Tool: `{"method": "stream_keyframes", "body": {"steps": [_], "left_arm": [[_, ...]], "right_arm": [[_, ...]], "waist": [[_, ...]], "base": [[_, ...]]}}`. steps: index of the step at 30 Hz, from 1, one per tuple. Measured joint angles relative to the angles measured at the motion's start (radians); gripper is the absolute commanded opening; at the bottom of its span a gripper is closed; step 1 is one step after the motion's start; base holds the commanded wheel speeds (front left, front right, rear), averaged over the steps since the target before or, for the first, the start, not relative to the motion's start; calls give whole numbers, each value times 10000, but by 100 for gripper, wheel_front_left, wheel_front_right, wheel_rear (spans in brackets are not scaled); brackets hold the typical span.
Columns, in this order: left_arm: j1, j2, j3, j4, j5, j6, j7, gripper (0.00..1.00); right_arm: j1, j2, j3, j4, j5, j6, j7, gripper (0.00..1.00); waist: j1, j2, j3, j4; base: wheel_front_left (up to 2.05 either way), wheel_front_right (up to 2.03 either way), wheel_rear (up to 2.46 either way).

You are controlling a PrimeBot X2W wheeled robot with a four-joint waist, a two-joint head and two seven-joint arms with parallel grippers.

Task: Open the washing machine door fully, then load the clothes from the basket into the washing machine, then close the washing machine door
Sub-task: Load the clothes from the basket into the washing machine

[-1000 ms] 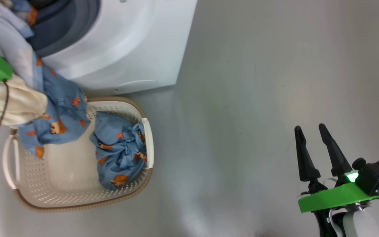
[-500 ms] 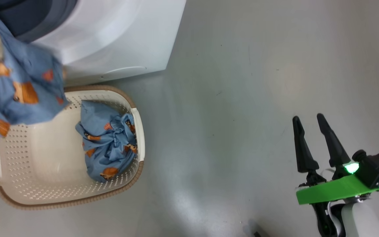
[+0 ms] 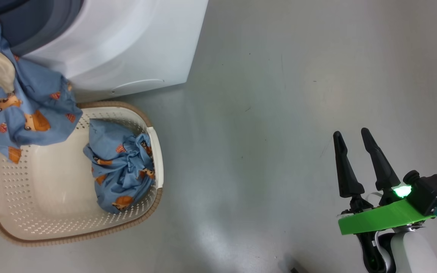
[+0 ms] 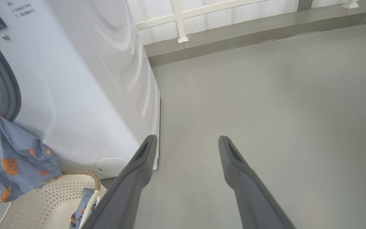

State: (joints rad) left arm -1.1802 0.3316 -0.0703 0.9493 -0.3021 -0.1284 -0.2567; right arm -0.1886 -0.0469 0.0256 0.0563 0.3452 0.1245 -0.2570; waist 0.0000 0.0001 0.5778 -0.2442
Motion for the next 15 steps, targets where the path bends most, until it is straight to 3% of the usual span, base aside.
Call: {"method": "stream_keyframes", "body": {"steps": [3, 4, 5, 15], "left_arm": [[-206, 52, -464, 585, -209, -6, 2, 52], [-291, 75, -548, 746, -295, -6, 2, 91], [-351, 84, -625, 832, -368, -8, 2, 100], [-395, 176, -1156, 1218, -1005, -8, 2, 100]], "right_arm": [[27, 0, 2, 4, 0, 0, 0, 100], [27, -2, 2, 6, 0, 0, 0, 100], [27, 0, 2, 6, 0, 0, 0, 100], [27, 0, 0, 31, 0, 0, 0, 100]], "waist": [[-1, 0, -45, 23], [0, 0, -56, 33], [0, 0, -67, 44], [-1, 0, -171, 197]], "base": [[0, 0, 0], [0, 0, 0], [0, 0, 0], [0, 0, 0]]}}
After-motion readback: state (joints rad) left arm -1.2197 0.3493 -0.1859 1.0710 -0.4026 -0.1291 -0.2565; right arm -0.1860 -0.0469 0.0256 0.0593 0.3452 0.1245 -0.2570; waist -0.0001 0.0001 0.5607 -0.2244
